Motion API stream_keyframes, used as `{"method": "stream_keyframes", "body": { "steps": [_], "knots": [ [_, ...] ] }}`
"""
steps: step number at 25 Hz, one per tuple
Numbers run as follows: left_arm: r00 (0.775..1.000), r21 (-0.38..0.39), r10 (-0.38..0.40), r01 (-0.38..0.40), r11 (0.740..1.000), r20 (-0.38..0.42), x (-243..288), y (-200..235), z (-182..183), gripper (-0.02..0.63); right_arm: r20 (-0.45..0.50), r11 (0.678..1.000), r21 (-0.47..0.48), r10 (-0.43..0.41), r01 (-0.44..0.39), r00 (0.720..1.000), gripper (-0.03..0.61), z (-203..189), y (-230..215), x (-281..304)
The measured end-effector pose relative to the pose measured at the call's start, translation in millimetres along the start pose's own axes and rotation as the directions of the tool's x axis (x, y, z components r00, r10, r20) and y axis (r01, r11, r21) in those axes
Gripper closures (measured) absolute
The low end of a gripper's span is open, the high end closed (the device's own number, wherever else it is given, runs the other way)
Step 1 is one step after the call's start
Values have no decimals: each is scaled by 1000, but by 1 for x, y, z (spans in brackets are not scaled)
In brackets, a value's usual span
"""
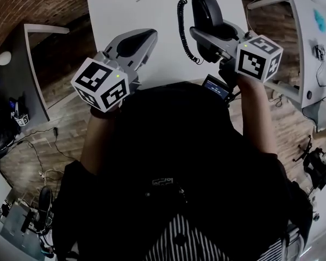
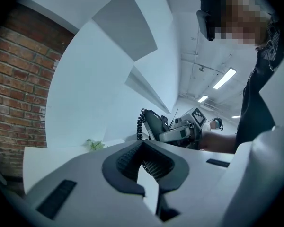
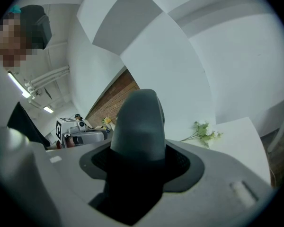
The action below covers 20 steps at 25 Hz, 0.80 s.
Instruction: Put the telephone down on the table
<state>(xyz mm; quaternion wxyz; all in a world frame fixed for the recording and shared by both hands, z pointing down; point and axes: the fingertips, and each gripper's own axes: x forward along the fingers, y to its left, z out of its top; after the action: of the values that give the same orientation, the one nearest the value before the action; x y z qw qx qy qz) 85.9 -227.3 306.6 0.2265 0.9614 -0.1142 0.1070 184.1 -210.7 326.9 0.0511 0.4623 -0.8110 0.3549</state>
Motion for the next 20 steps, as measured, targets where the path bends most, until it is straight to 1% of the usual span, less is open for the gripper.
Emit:
{"method": "stream_keyframes", "body": {
  "steps": [6,13,17,20],
  "knots": [
    [1000,-31,14,-15,999,-21,-14,18,-14,608,-40,1000,-2,9,-9,999,304,-1,3,29],
    [1000,-64,27,-28,998,-5,-24,27,-19,608,-92,1000,-23,18,-20,996,304,-5,8,50],
    [999,-86,50,-50,995,-1,-36,39,-24,609,-120,999,-34,23,-27,992,304,-7,11,63],
    [998,-127,64,-60,990,27,-42,45,-23,609,-138,999,-35,28,-33,990,304,-7,11,68]
  ]
}}
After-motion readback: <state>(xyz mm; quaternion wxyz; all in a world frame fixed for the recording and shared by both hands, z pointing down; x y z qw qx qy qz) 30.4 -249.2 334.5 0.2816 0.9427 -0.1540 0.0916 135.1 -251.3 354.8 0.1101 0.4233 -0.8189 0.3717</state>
